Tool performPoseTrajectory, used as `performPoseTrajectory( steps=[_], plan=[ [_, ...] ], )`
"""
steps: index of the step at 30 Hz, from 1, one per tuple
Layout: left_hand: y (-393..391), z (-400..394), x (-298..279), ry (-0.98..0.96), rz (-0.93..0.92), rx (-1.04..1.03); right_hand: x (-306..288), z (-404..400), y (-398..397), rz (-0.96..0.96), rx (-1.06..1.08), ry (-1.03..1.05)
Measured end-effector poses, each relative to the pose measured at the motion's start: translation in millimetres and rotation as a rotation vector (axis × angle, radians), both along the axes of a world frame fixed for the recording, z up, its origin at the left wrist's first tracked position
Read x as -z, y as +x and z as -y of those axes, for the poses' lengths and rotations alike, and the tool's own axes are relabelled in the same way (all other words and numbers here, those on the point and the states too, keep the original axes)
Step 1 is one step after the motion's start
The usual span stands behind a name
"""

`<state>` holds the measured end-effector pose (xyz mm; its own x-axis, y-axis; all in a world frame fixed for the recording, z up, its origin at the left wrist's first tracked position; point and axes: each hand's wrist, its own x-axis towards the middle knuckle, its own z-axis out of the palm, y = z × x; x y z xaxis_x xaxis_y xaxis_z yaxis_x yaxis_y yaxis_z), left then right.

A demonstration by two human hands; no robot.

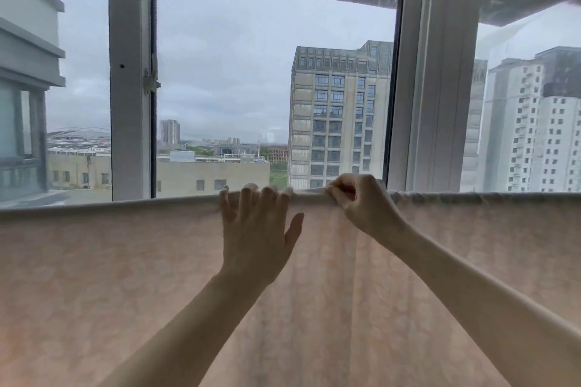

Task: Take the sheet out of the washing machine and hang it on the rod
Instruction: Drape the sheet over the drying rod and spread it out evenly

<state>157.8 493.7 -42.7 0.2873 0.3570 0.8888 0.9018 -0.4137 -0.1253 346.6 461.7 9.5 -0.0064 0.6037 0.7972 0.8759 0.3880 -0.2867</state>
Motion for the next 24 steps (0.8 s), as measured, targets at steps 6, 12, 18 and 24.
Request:
performPoseTrajectory(
  steps=[6, 12, 18, 24],
  plan=[
    [12, 2, 0, 0.004, -0.060, -0.110, 6, 12, 28, -0.074, -0.159, 0.053],
    [13, 14, -8, -0.049, -0.054, -0.084, 9, 14, 31, -0.160, -0.276, 0.027],
    [2, 26, -16, -0.092, -0.092, -0.032, 21, 26, 42, -0.046, -0.375, 0.029],
    [6, 30, -20, -0.183, -0.099, -0.110, -4, 23, 44, 0.003, -0.252, 0.028]
  ],
)
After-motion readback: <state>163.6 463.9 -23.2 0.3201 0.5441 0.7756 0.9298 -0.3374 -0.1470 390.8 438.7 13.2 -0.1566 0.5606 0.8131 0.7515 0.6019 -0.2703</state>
